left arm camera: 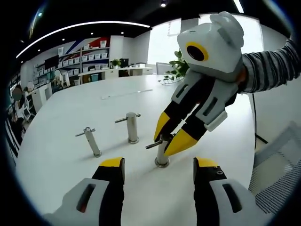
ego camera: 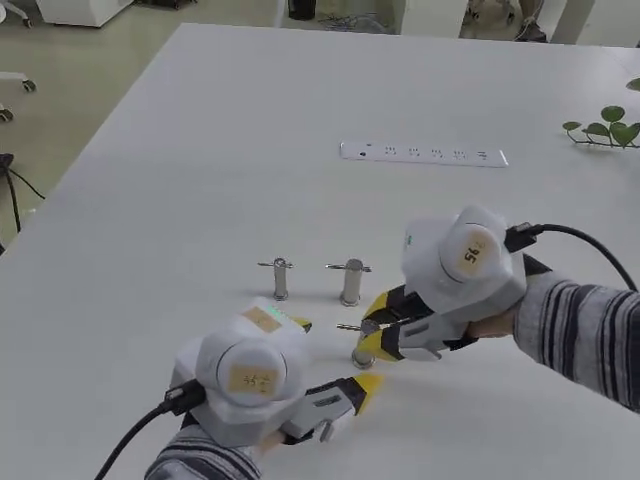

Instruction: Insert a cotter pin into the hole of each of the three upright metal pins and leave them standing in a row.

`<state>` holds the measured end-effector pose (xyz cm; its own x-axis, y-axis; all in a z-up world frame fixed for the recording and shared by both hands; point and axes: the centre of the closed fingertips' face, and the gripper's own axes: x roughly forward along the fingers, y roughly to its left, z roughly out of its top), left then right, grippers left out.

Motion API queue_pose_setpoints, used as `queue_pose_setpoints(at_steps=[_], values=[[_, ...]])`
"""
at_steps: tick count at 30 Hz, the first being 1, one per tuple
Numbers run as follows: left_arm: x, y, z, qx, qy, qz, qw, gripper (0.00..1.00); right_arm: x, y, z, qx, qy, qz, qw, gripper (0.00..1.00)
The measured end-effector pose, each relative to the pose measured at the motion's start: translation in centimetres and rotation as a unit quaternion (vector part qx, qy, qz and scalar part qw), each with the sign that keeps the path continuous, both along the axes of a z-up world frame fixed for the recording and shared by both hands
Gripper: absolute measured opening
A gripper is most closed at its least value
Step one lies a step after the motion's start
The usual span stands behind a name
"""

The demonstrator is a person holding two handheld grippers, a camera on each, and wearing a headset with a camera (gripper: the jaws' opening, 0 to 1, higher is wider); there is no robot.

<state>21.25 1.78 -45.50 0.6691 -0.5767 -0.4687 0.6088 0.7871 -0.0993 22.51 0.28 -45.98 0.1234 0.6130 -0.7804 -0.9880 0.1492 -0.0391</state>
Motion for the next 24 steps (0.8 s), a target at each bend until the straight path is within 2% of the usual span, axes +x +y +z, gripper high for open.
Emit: queue_pose_setpoints(at_steps=[4,11,13,16,18,21,24], values=[[-0.1,0.4,0.6,-0.013,-0.003,0.006,0.9999,0.61,-0.2,0.1,0.0,0.01,0.011,-0.009,0.9999,0.09],[0.1,1.4,1.8,-0.034,-0.01,0.026,0.999,0.69,-0.4,0.1,0.1,0.008,0.006,0.01,0.9999,0.09],[0.1,1.7,2.0,-0.03,-0.014,0.028,0.9991,0.71,-0.6,0.0,0.1,0.002,-0.003,0.026,0.9997,0.09],[0.0,2.4,2.2,-0.02,-0.02,0.029,0.9992,0.74,-0.6,-0.2,0.1,-0.001,-0.007,0.031,0.9995,0.08],[-0.1,2.6,2.6,-0.028,-0.027,0.028,0.9988,0.77,-0.5,-0.3,0.3,-0.001,-0.01,0.033,0.9994,0.08],[-0.2,2.9,2.8,-0.027,-0.028,0.025,0.9989,0.83,-0.1,-0.6,0.5,0.0,-0.006,0.03,0.9995,0.08],[-0.2,3.2,3.0,-0.026,-0.03,0.026,0.9989,0.85,0.3,-1.0,0.6,-0.002,-0.009,0.029,0.9996,0.08]])
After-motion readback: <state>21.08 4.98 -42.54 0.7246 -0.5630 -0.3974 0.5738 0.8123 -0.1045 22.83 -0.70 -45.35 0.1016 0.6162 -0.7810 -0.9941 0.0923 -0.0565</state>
